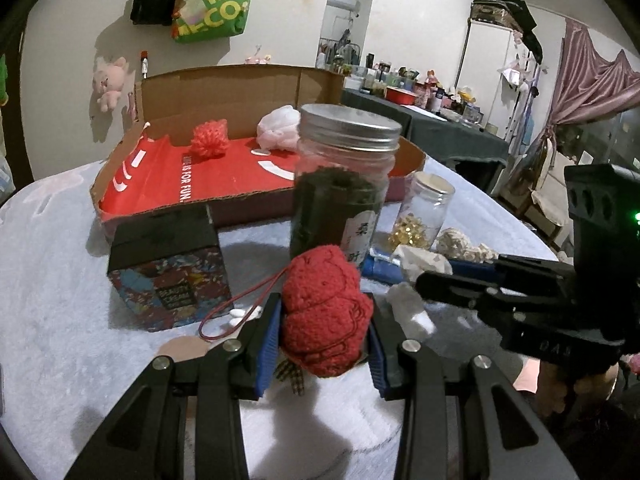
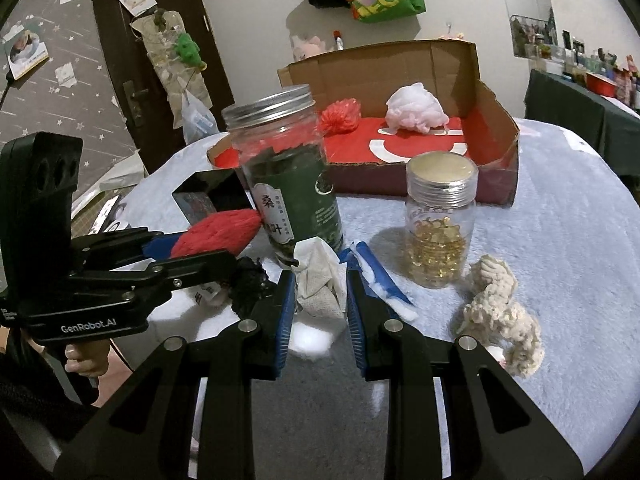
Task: Organize soft objects
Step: 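Carry the red knitted bunny and white cloth into the box with both tools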
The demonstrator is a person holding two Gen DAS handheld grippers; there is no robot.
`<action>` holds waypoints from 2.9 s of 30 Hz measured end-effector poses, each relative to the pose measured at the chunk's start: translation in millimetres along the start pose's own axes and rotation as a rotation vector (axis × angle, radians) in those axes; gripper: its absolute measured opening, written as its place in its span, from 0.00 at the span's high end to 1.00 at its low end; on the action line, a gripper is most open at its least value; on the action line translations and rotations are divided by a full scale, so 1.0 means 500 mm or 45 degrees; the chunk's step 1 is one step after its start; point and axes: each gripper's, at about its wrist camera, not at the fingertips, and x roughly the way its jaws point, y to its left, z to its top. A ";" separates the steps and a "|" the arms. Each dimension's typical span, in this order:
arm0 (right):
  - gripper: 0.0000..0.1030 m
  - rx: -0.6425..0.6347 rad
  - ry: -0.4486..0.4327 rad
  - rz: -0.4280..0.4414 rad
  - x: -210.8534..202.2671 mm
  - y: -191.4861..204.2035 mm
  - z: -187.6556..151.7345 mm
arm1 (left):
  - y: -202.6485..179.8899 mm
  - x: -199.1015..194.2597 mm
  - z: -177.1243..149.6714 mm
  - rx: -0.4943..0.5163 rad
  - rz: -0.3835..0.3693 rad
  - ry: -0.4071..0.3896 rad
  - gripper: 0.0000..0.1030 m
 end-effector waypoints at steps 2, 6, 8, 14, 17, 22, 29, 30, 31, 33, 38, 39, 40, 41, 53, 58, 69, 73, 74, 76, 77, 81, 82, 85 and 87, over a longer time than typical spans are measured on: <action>0.77 0.005 0.001 0.000 -0.003 -0.003 -0.001 | 0.007 -0.008 -0.004 -0.003 0.001 0.003 0.61; 0.77 0.013 0.000 -0.021 -0.015 -0.016 -0.004 | 0.032 -0.033 -0.014 -0.026 0.028 0.002 0.61; 0.77 0.021 0.000 -0.035 -0.021 -0.025 -0.006 | 0.045 -0.045 -0.019 -0.038 0.049 0.002 0.61; 0.77 0.057 -0.001 -0.074 -0.046 -0.059 -0.010 | 0.095 -0.085 -0.035 -0.083 0.134 0.006 0.61; 0.77 0.084 0.005 -0.083 -0.056 -0.079 -0.009 | 0.121 -0.099 -0.041 -0.098 0.183 0.010 0.61; 0.77 0.083 0.013 -0.138 -0.069 -0.105 -0.006 | 0.164 -0.104 -0.044 -0.104 0.271 0.027 0.61; 0.77 0.058 0.029 -0.180 -0.071 -0.129 0.010 | 0.209 -0.080 -0.033 -0.040 0.322 0.045 0.61; 0.77 0.052 0.035 -0.185 -0.071 -0.133 0.012 | 0.213 -0.076 -0.032 -0.031 0.325 0.047 0.61; 0.77 0.048 0.041 -0.193 -0.071 -0.137 0.015 | 0.218 -0.072 -0.031 -0.019 0.330 0.052 0.61; 0.77 0.037 0.049 -0.205 -0.070 -0.142 0.020 | 0.227 -0.065 -0.028 -0.005 0.323 0.058 0.61; 0.77 -0.013 0.072 -0.232 -0.062 -0.156 0.039 | 0.244 -0.050 -0.010 0.048 0.312 0.060 0.61; 0.77 -0.023 0.076 -0.238 -0.060 -0.158 0.043 | 0.247 -0.047 -0.005 0.064 0.312 0.060 0.61; 0.77 -0.036 0.080 -0.244 -0.057 -0.159 0.047 | 0.246 -0.046 -0.002 0.072 0.307 0.058 0.61; 0.77 -0.054 0.085 -0.247 -0.055 -0.161 0.054 | 0.247 -0.044 0.003 0.082 0.302 0.057 0.61; 0.77 -0.180 0.125 -0.199 -0.019 -0.173 0.138 | 0.256 -0.039 0.094 0.226 0.267 0.024 0.61; 0.77 -0.190 0.123 -0.136 -0.002 -0.178 0.192 | 0.246 -0.038 0.156 0.253 0.215 -0.014 0.61; 0.77 -0.243 0.176 -0.147 0.106 -0.147 0.316 | 0.212 0.076 0.313 0.264 0.218 0.060 0.61; 0.77 -0.218 0.284 -0.209 0.181 -0.148 0.357 | 0.206 0.149 0.340 0.239 0.256 0.167 0.61; 0.77 -0.205 0.312 -0.219 0.198 -0.152 0.363 | 0.205 0.164 0.343 0.237 0.264 0.193 0.61; 0.77 -0.178 0.373 -0.249 0.232 -0.162 0.375 | 0.203 0.198 0.350 0.228 0.288 0.241 0.61; 0.77 -0.169 0.408 -0.278 0.254 -0.169 0.382 | 0.203 0.214 0.352 0.220 0.288 0.269 0.61; 0.77 -0.139 0.513 -0.337 0.314 -0.195 0.393 | 0.217 0.282 0.362 0.185 0.307 0.370 0.61; 0.77 -0.129 0.531 -0.347 0.324 -0.202 0.395 | 0.220 0.296 0.363 0.177 0.313 0.385 0.61; 0.77 -0.115 0.606 -0.379 0.361 -0.220 0.399 | 0.233 0.328 0.368 0.148 0.327 0.435 0.61; 0.77 -0.103 0.631 -0.408 0.379 -0.233 0.399 | 0.240 0.345 0.366 0.136 0.351 0.460 0.61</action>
